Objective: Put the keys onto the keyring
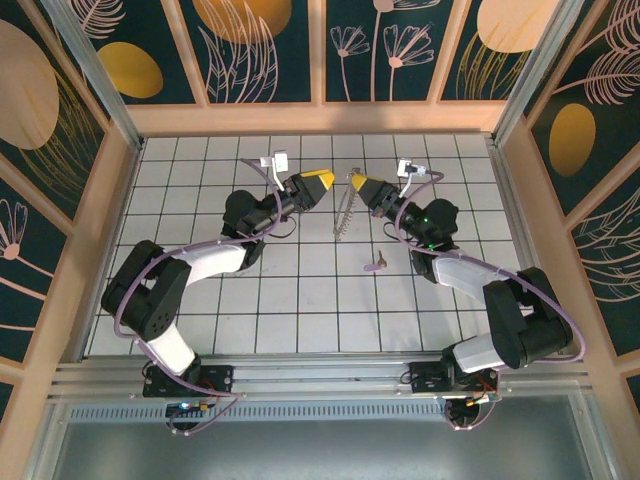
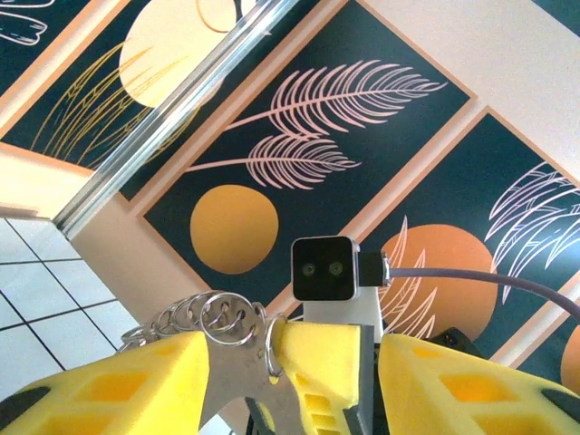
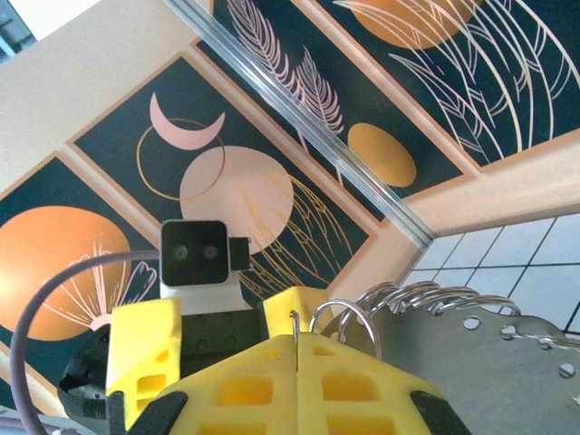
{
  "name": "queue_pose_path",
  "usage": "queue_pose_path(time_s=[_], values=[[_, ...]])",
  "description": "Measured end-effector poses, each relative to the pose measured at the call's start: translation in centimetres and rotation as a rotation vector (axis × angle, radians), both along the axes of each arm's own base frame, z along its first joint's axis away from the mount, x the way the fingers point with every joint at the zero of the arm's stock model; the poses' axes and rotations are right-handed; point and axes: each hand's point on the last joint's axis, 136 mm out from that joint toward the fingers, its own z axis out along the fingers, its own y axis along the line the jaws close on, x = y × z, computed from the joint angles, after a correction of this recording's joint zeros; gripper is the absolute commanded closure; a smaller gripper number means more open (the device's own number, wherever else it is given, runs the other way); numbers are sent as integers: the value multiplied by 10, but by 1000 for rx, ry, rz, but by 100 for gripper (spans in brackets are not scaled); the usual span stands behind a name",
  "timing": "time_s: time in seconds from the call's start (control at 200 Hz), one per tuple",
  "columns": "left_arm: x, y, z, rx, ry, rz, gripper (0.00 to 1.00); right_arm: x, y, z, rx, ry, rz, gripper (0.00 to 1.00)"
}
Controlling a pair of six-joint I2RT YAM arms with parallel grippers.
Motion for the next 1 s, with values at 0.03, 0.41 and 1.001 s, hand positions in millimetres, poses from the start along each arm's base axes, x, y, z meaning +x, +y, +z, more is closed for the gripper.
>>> queue_pose_path(time_s=[0.03,0.41,1.001], values=[[0,0,-1,-3,4,-2,53,0,-1,1,5,-2,-3,100],[5,-4,-15,-26,57,-23,64,5,2,1,69,27,-11,100],[2,-8,-15,-44,57,-41,73,10,18,-3,108,64,33,100]])
